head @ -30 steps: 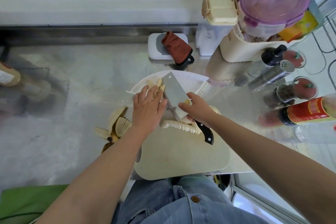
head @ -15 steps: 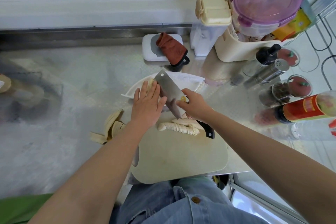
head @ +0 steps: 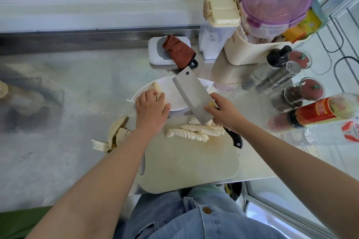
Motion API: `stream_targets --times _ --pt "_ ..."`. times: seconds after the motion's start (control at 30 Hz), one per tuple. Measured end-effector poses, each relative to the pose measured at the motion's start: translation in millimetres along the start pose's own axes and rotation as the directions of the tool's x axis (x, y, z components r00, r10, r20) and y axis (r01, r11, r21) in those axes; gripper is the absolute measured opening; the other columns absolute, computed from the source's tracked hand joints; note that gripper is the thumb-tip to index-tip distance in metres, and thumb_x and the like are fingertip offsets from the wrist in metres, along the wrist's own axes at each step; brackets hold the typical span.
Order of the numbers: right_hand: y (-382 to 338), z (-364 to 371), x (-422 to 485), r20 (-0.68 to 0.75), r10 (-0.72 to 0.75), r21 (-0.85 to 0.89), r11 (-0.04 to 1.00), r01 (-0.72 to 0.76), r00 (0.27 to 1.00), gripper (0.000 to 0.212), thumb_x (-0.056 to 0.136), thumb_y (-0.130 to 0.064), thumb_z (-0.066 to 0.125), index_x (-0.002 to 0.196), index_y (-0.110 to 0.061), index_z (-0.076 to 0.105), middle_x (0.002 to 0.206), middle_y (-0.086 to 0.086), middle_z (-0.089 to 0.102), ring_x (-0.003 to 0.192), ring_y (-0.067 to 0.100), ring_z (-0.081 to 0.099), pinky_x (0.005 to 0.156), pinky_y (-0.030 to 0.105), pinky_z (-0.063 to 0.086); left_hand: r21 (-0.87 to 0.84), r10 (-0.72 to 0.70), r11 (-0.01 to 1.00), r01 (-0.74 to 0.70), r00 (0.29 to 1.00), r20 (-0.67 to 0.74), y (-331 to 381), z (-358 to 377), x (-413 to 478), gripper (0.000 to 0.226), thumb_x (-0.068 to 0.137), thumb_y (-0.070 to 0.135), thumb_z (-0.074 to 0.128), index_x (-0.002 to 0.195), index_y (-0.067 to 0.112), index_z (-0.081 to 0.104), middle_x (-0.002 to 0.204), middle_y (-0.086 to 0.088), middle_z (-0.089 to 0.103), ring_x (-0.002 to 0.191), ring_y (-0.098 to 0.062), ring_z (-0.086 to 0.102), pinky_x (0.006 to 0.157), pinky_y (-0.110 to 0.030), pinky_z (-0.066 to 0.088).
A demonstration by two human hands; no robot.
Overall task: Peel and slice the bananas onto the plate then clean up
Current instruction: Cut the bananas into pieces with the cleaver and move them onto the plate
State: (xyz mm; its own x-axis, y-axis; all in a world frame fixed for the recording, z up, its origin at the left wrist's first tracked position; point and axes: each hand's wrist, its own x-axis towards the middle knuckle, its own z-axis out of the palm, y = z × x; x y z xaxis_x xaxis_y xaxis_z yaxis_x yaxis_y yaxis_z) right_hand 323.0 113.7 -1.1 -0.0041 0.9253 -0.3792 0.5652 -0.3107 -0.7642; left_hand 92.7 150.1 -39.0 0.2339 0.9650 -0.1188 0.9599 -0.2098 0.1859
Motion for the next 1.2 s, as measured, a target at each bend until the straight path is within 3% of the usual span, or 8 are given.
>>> stream_targets --times 0.13,0.23,0.33,0.4,0.5,0.6,0.8,1.2 --pt "15 -15 -20 0.063 -0.023 -0.033 0.999 0.026 0.998 0.010 0.095 -0.016 0.048 0.104 -0.017 0.052 0.062 0.000 0.051 0.044 0.017 0.048 0.048 0.028 0.042 0.018 -0.026 0.999 0.027 0.998 -0.057 3 2 -10 0.038 0.096 0.036 0.043 0.129 0.020 0.054 0.128 -0.009 0.043 0.119 -0.028 0.035 0.103 -0.040 0.026" --pt "26 -18 -35 0.076 -0.034 -0.053 0.998 0.038 0.997 0.007 0.096 -0.017 0.048 0.101 -0.012 0.049 0.062 0.000 0.048 0.047 0.017 0.050 0.050 0.022 0.041 -0.081 -0.043 0.996 0.032 0.990 -0.136 9 0 -20 0.032 0.095 0.030 0.050 0.122 0.018 0.062 0.122 -0.009 0.048 0.114 -0.028 0.039 0.097 -0.040 0.033" --pt "37 -19 -47 0.065 -0.045 -0.089 0.995 0.051 0.997 0.007 0.095 -0.016 0.050 0.096 -0.009 0.048 0.058 0.001 0.046 0.045 0.017 0.048 0.049 0.022 0.039 -0.228 0.022 0.972 -0.058 0.987 -0.159 12 2 -36 0.023 0.092 0.024 0.057 0.110 0.013 0.067 0.107 -0.007 0.054 0.097 -0.023 0.049 0.081 -0.035 0.043" --pt "44 -19 -53 0.049 -0.056 -0.106 0.993 0.061 0.997 0.008 0.094 -0.014 0.051 0.094 -0.007 0.050 0.059 0.004 0.045 0.045 0.016 0.046 0.049 0.027 0.039 -0.306 0.067 0.946 -0.102 0.990 -0.122 11 9 -49 0.024 0.087 0.026 0.064 0.107 0.012 0.068 0.102 -0.004 0.055 0.093 -0.022 0.052 0.075 -0.033 0.045" --pt "55 -19 -62 0.016 -0.040 -0.120 0.992 0.042 0.999 0.008 0.092 -0.013 0.052 0.089 -0.006 0.051 0.061 0.006 0.044 0.047 0.014 0.042 0.050 0.029 0.037 -0.349 0.117 0.932 -0.095 0.992 0.041 16 21 -65 0.040 0.080 0.031 0.073 0.116 0.017 0.065 0.111 -0.001 0.055 0.105 -0.020 0.050 0.082 -0.032 0.044" --pt "59 -19 -69 0.003 -0.011 -0.068 0.998 0.011 1.000 0.005 0.093 -0.013 0.049 0.091 -0.013 0.053 0.060 0.005 0.046 0.042 0.014 0.045 0.047 0.027 0.038 -0.295 0.122 0.952 -0.083 0.986 0.115 29 27 -71 0.048 0.080 0.032 0.073 0.124 0.021 0.059 0.117 0.001 0.051 0.111 -0.018 0.044 0.085 -0.031 0.044" --pt "62 -14 -76 0.038 -0.012 -0.069 0.997 0.015 0.999 0.007 0.094 -0.017 0.048 0.097 -0.017 0.055 0.058 0.002 0.051 0.041 0.014 0.049 0.048 0.028 0.039 -0.170 0.058 0.984 -0.045 0.996 0.073 41 29 -73 0.038 0.082 0.029 0.072 0.116 0.020 0.056 0.113 0.000 0.051 0.106 -0.019 0.046 0.074 -0.029 0.040" --pt "64 -11 -74 0.058 0.017 -0.022 1.000 -0.015 0.998 0.010 0.095 -0.017 0.047 0.102 -0.018 0.055 0.066 0.008 0.054 0.042 0.015 0.049 0.046 0.027 0.039 -0.189 0.083 0.980 -0.068 0.994 0.071 43 30 -71 0.025 0.083 0.030 0.070 0.103 0.021 0.056 0.105 0.004 0.051 0.099 -0.017 0.045 0.068 -0.030 0.041"
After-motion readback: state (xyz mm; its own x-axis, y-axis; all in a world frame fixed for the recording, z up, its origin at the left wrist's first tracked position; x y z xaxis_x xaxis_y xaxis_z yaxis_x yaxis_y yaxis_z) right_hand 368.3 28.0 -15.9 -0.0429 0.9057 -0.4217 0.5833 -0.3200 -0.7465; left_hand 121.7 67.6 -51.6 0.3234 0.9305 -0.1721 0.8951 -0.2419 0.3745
